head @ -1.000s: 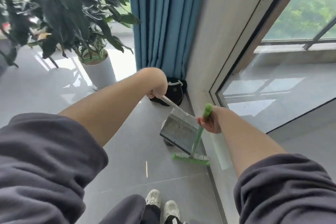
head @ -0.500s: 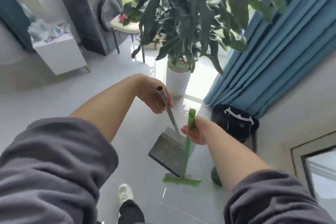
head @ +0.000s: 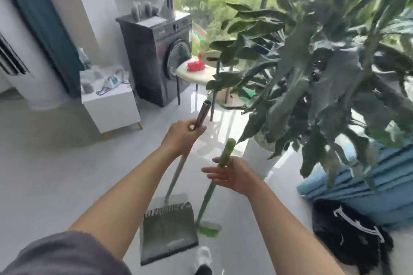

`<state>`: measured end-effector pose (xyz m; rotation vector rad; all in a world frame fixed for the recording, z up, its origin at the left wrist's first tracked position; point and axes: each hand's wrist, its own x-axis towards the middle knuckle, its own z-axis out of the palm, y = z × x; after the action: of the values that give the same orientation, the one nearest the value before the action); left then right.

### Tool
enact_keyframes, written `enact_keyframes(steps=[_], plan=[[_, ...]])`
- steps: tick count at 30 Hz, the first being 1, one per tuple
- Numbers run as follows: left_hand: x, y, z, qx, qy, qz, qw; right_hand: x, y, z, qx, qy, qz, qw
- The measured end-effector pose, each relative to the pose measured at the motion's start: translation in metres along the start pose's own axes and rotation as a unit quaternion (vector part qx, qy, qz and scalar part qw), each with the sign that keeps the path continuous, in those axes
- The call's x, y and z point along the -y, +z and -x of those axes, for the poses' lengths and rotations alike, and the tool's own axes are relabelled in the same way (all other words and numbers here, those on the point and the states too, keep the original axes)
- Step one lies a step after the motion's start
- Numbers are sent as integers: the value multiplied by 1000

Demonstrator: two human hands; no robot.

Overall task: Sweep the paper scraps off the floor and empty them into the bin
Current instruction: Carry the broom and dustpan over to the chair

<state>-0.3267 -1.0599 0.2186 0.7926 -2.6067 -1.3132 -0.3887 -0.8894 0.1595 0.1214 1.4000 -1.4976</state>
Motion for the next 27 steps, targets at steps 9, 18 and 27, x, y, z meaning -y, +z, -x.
enact_keyframes(steps=[9,18,27], plan=[[-9,-111,-261,-112,88,-73,987,218,74,-195,-41,-115,389,913],[-36,-135,-531,-75,152,-144,975,432,67,-391,-235,-127,557,786],[-133,-62,-793,72,299,-87,948,606,-39,-499,-364,-16,340,867]])
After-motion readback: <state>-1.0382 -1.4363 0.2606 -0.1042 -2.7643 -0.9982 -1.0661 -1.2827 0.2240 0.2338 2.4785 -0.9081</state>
